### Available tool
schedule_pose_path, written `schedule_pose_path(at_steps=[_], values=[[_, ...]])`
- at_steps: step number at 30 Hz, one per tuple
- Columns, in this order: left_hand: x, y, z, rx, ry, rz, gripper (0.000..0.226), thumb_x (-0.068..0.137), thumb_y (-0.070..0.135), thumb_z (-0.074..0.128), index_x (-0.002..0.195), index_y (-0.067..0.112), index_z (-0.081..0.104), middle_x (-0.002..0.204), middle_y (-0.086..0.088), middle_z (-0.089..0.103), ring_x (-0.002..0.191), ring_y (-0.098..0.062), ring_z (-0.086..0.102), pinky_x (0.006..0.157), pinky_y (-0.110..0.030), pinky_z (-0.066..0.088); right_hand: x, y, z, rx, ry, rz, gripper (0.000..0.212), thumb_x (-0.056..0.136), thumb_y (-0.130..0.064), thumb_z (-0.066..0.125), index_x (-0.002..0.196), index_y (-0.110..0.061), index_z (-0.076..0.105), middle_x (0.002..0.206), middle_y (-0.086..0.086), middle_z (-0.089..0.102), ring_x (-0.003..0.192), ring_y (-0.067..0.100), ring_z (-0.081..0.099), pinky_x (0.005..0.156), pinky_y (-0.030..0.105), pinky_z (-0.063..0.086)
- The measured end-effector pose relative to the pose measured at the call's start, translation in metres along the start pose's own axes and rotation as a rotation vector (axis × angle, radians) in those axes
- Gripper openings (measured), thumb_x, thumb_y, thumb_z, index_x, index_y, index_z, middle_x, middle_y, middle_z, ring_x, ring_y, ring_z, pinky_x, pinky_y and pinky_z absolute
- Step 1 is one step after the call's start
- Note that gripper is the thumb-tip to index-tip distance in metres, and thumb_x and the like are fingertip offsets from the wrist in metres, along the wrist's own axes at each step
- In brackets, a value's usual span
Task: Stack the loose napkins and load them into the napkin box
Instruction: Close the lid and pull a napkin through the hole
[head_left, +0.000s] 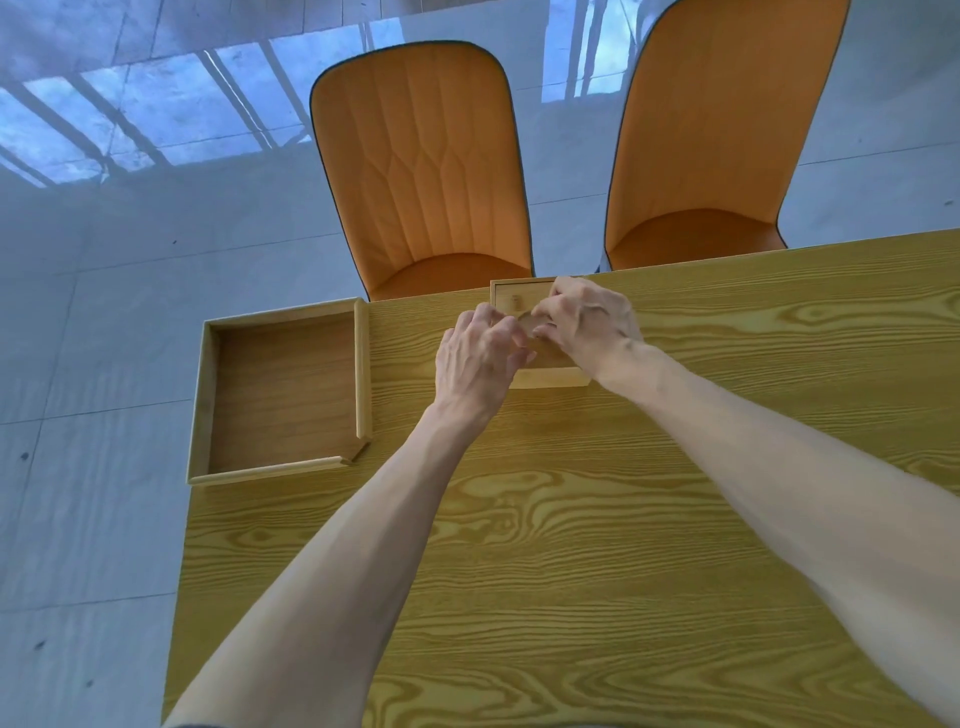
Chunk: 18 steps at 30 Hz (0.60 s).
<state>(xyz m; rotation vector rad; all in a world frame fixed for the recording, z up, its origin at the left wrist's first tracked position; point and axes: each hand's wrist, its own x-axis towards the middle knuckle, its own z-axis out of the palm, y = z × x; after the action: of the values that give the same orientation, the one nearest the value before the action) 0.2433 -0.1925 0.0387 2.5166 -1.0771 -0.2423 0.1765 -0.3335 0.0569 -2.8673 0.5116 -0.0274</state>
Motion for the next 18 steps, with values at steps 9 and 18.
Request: schedule_pose_path(at_steps=[9, 18], values=[[0.005, 0.001, 0.0, -0.007, -0.006, -0.023, 0.019, 0.085, 0.038, 0.071, 0.094, 0.021, 0.072, 0.112, -0.003, 0.059, 0.104, -0.024, 0.055, 0.078, -0.033, 0.041, 0.016, -0.001, -0.001, -0.126, -0.087, -0.056, 0.019, 0.097, -0.023, 0.06, 0.1, -0.012, 0.074, 0.101, 0.007, 0.066, 0.091, 0.025, 0.065, 0.071, 0.031, 0.053], [0.003, 0.002, 0.002, 0.0, 0.012, -0.025, 0.02, 0.084, 0.038, 0.072, 0.093, 0.02, 0.071, 0.111, -0.004, 0.059, 0.103, -0.025, 0.056, 0.076, -0.035, 0.041, 0.01, 0.003, 0.002, -0.222, -0.008, -0.212, 0.017, 0.09, -0.016, 0.068, 0.079, -0.004, 0.073, 0.081, 0.012, 0.066, 0.072, 0.028, 0.065, 0.06, 0.031, 0.043]])
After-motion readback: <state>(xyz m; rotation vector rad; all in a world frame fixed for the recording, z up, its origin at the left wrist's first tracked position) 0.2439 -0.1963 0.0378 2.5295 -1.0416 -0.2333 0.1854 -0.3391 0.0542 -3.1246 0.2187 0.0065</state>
